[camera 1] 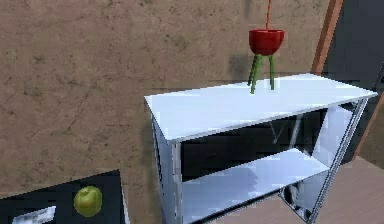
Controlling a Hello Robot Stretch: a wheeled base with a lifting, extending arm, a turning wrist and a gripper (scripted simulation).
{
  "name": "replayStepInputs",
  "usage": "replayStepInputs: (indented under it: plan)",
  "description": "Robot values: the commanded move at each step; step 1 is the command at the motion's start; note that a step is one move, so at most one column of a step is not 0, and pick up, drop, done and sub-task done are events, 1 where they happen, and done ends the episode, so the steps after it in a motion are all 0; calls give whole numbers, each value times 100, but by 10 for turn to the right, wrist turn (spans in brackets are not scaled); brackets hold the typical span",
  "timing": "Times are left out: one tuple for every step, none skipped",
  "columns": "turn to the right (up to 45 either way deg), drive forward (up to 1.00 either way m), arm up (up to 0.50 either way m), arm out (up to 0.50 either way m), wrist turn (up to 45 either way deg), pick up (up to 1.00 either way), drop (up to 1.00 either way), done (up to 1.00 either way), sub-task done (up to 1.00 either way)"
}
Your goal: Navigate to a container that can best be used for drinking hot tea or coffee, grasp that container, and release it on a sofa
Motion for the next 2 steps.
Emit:
replayStepInputs:
  plan:
    - [0, 0, 0, 0, 450, 0, 0, 0, 0]
    - [0, 0, 0, 0, 240, 0, 0, 0, 0]
